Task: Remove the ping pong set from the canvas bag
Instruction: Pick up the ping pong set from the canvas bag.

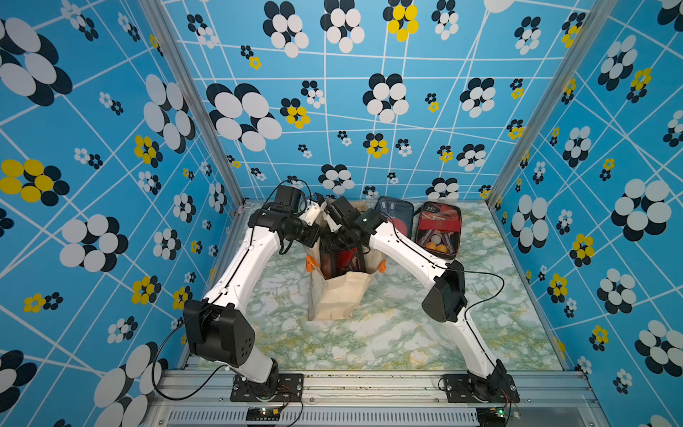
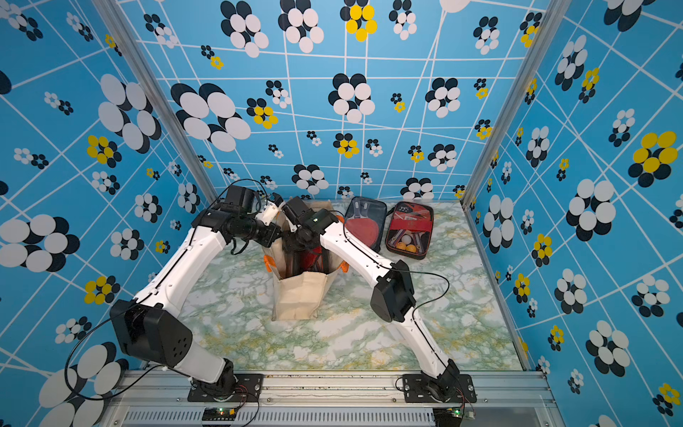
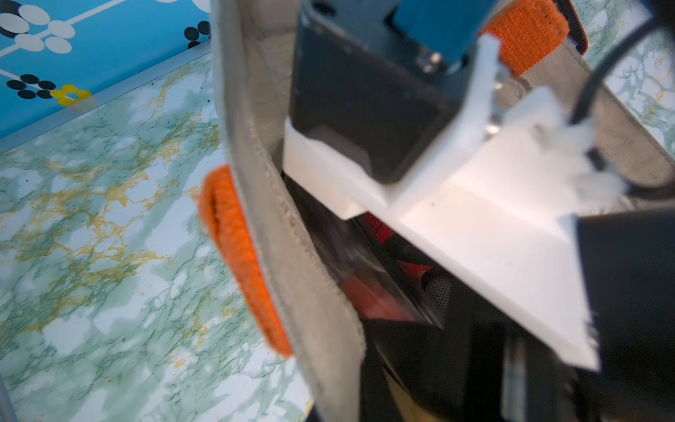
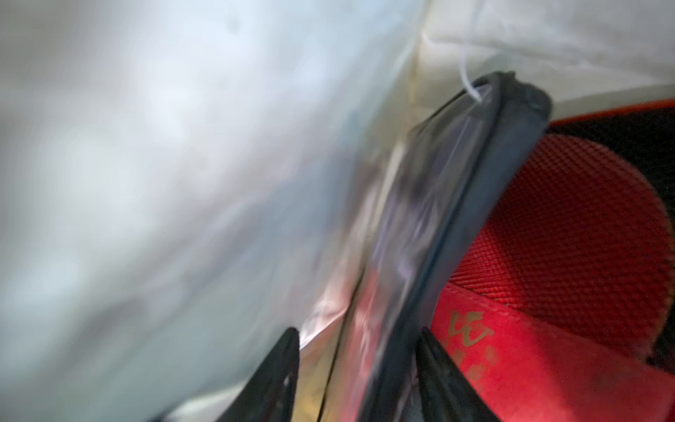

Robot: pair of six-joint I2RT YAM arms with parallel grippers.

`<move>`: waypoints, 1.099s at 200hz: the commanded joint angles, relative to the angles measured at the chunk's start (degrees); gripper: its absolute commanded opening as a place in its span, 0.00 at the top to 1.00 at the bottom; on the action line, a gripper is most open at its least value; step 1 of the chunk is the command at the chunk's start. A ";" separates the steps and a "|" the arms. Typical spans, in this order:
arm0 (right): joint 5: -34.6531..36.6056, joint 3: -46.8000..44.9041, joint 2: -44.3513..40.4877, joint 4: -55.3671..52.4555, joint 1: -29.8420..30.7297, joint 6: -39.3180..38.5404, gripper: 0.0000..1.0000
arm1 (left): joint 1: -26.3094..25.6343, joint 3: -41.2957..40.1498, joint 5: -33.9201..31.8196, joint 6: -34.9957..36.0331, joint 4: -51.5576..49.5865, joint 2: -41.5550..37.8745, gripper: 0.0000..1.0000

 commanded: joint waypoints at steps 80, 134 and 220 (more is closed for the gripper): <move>-1.59 4.94 7.57 -3.87 0.47 1.33 0.49 | 1.55 -0.93 0.17 -0.27 2.29 -1.51 1.00; -1.79 3.50 8.24 -2.65 0.48 2.59 0.68 | 1.71 -0.84 0.15 -0.31 2.22 -1.42 1.00; 5.31 0.48 0.37 -2.13 0.54 2.79 1.00 | 2.70 -0.50 0.34 -0.85 2.44 -0.94 1.00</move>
